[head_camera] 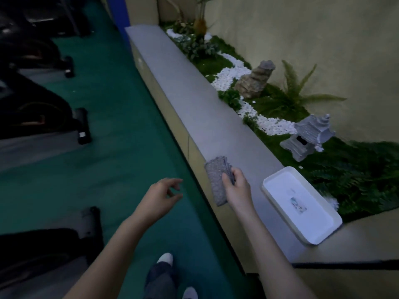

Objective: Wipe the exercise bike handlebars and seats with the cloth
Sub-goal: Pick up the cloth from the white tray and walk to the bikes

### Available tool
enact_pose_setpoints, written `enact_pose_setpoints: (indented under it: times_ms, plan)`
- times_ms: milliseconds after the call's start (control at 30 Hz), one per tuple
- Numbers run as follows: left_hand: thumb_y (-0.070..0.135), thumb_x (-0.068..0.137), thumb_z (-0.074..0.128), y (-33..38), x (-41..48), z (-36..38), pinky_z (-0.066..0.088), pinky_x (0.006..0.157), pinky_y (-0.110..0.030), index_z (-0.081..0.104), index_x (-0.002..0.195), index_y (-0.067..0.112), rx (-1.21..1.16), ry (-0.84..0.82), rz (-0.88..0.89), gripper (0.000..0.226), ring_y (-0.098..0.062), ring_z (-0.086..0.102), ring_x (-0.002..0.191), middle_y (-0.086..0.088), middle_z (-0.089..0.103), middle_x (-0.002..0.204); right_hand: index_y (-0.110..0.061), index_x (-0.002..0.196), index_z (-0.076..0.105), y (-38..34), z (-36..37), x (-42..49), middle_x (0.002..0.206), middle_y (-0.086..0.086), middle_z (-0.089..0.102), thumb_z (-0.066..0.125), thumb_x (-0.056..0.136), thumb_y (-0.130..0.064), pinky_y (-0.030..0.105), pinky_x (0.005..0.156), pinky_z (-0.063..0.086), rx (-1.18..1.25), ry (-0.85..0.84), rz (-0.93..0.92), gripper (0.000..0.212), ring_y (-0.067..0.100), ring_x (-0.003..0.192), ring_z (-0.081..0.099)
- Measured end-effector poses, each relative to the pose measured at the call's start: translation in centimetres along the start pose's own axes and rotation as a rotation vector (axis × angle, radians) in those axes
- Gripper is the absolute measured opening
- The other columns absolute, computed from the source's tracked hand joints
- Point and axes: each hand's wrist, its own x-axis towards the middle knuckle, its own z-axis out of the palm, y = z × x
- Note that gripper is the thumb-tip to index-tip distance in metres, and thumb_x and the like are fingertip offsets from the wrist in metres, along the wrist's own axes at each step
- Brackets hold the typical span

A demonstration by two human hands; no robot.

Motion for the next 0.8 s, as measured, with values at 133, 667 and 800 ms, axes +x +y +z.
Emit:
enact_pose_setpoints:
  times_ms: [133, 667, 800]
  plan:
    - [0.016, 0.086, 0.066, -3.1, -5.2, -2.3, 0.038, 0.076, -0.016, 0.06, 0.123, 0.017, 0.117, 0.116, -0.121, 0.038, -0.005, 0.056, 0.076, 0.01, 0.058, 0.097, -0.01, 0.12, 0.052, -1.2, 2.9, -1.4, 0.115, 0.008, 0.062, 0.05, 0.097, -0.024, 0.04, 0.091, 0.049, -0.029, -0.115, -0.053, 0.026, 0.023, 0.105, 0.059]
    - [0.04, 0.094, 0.052, -11.8, -29.5, -8.0, 0.044, 0.094, -0.034, 0.044, 0.14, 0.022, 0.266, 0.353, -0.662, 0.05, -0.02, 0.05, 0.121, 0.003, 0.046, 0.138, -0.009, 0.114, 0.058, -4.0, 18.7, -14.3, 0.109, 0.006, 0.064, 0.055, 0.095, -0.015, 0.045, 0.094, 0.049, -0.051, -0.634, -0.261, 0.02, 0.025, 0.105, 0.061]
    - [0.043, 0.094, 0.05, -14.5, -36.6, -8.6, 0.041, 0.1, -0.037, 0.042, 0.141, 0.022, 0.249, 0.413, -0.749, 0.052, -0.02, 0.045, 0.126, 0.002, 0.043, 0.142, -0.014, 0.113, 0.058, -4.5, 22.2, -20.4, 0.112, 0.005, 0.064, 0.055, 0.095, -0.017, 0.044, 0.094, 0.049, -0.098, -0.739, -0.304, 0.019, 0.022, 0.105, 0.061]
